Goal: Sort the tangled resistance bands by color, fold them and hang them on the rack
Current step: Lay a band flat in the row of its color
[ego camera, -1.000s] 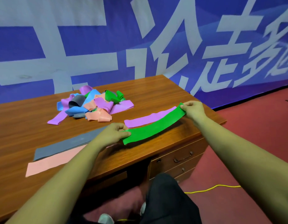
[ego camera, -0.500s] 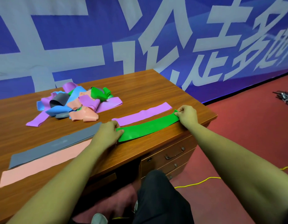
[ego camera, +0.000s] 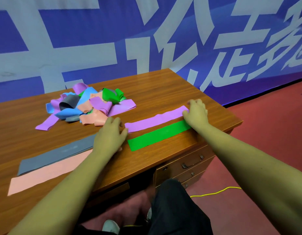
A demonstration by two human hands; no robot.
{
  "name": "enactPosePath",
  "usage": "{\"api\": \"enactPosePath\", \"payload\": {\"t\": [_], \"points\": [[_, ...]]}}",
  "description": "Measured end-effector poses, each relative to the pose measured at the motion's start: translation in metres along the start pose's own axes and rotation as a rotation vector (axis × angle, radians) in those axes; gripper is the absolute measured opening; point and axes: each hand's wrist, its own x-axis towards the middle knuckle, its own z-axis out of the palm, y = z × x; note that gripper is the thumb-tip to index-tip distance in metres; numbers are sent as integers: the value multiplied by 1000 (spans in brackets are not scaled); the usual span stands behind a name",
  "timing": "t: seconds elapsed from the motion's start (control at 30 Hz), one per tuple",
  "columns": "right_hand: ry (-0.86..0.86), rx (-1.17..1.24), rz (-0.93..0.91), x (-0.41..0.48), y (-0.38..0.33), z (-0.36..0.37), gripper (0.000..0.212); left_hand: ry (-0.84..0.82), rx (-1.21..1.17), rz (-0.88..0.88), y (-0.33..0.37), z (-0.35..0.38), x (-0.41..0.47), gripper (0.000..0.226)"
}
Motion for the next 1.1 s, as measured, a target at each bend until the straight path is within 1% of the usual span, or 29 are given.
{"api": "enactPosePath", "payload": {"t": [0.13, 0.27, 0.37, 0.47, 0.53, 0.63, 0.7, 0.77, 0.87, 0.93, 1.0, 1.03, 1.1], "points": [[-163, 122, -146, 8, -69, 10, 38, 19, 10, -49, -43, -15, 36, 16], [-301, 192, -299, -2, -136, 40, 34, 38, 80, -122, -85, -29, 64, 23], [-379, 251, -363, -10, -178, 68, 33, -13, 73, -156, -111, -32, 74, 33], [-427, 257, -385, -16, -209, 95, 29, -114, 43, -154, -127, -26, 76, 40], [-447, 247, -365, -18, -223, 109, 27, -147, 27, -148, -134, -20, 76, 38], [-461, 207, -340, -19, -235, 127, 26, -116, -8, -103, -145, -12, 77, 31], [-453, 208, -326, -21, -238, 136, 19, -93, -38, -69, -149, -9, 79, 22], [-440, 262, -294, -20, -240, 140, 13, -93, -46, -47, -151, -8, 80, 15], [-426, 428, -241, -17, -242, 130, 9, -93, -39, -30, -153, -12, 82, 9], [-401, 504, -257, -14, -246, 119, 11, -40, -80, -36, -152, -17, 82, 6], [-388, 557, -271, -13, -253, 107, 13, 56, -113, -39, -146, -25, 82, 5], [-376, 597, -254, -12, -256, 101, 13, 104, -144, -32, -143, -31, 82, 6], [-373, 718, -135, -10, -263, 86, 17, 178, -261, -13, -134, -46, 82, 7]]}}
